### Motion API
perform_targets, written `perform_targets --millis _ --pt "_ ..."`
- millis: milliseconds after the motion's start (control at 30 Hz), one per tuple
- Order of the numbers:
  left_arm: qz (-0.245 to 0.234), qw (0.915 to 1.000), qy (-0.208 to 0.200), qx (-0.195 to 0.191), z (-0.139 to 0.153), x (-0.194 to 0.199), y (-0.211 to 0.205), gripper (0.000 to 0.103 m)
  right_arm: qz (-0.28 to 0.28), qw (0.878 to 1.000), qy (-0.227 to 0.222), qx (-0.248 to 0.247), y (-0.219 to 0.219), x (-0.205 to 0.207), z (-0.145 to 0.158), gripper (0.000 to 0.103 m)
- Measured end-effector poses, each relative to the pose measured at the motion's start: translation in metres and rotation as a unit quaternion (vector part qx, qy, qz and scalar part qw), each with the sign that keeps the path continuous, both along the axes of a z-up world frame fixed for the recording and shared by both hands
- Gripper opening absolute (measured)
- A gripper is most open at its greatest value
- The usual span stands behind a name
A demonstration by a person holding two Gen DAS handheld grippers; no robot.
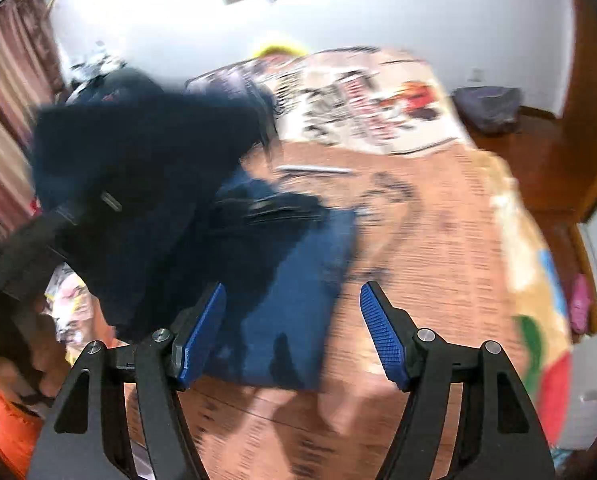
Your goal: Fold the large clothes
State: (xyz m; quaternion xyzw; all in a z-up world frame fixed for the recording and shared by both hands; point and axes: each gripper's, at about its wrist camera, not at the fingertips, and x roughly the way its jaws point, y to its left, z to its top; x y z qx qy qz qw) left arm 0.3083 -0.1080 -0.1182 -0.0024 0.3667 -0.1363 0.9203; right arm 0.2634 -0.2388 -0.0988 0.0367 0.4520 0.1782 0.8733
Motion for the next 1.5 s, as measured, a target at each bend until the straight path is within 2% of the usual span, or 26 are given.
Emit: perform_targets --millis 133,200,267,333,400,467,567,700,800,900,1100,1167,1233,1333,1400,1500 --pt "-0.042 0.9949 0.09 0.021 -0.054 0.01 -0.032 0.03 -0.035 0.999 0.007 -0.006 -0.03 -0.007 -0.004 0.066" --pt "-0.052 0.9946 0.083 0.035 -0.06 0.001 -0.037 0.033 -0.041 0.999 0.011 -0.008 -0.036 -0.013 -0.006 0.066" --pt "-0.07 0.9928 0.078 0.056 -0.055 -0.008 -0.039 0.051 -0.042 0.999 0.013 -0.006 -0.042 -0.02 -0.006 0.066" --pt "-0.094 0.9912 0.086 0.038 -0.046 -0.015 -0.035 0.059 -0.036 0.999 0.012 -0.004 -0.04 -0.016 -0.003 0.066" --pt "-0.105 0.9903 0.088 0.024 -0.034 -0.021 -0.029 0.064 -0.029 1.0 0.004 0.0 -0.036 -0.025 0.009 0.066" --pt "-0.097 0.9921 0.076 0.022 -0.02 -0.032 -0.016 0.069 -0.014 1.0 -0.009 0.008 -0.026 -0.026 0.016 0.066" --pt "-0.084 0.9952 0.047 0.016 -0.001 -0.04 0.006 0.071 0.014 1.0 -0.02 0.017 -0.008 -0.021 0.025 0.066" --pt "-0.042 0.9982 0.007 0.042 0.022 -0.045 0.042 0.073 0.043 0.999 -0.029 0.014 0.02 -0.012 0.029 0.066" --pt "-0.006 0.9986 -0.005 0.052 0.029 -0.043 0.075 0.085 0.067 0.997 -0.028 0.014 0.04 -0.007 0.026 0.066" --pt "0.021 0.997 0.011 0.073 0.015 -0.034 0.097 0.087 0.094 0.996 -0.013 0.004 0.058 -0.001 0.013 0.066" --pt "0.036 0.9902 0.101 0.089 -0.051 -0.025 0.126 0.087 0.086 0.994 0.044 -0.051 0.052 0.006 -0.038 0.066" --pt "0.029 0.9911 0.11 0.069 -0.071 -0.032 0.131 0.088 0.08 0.994 0.062 -0.038 0.038 0.005 -0.051 0.075" --pt "0.031 0.9922 0.111 0.047 -0.076 -0.036 0.136 0.088 0.077 0.993 0.085 -0.016 0.025 0.006 -0.06 0.076" --pt "0.032 0.9916 0.12 0.034 -0.069 -0.032 0.138 0.087 0.079 0.991 0.103 -0.013 0.024 0.01 -0.057 0.076" --pt "0.029 0.9929 0.106 0.045 -0.059 -0.029 0.137 0.087 0.084 0.991 0.103 -0.024 0.03 0.013 -0.048 0.076" --pt "0.034 0.993 0.075 0.085 -0.046 -0.022 0.136 0.087 0.104 0.991 0.074 -0.032 0.041 0.018 -0.028 0.077"
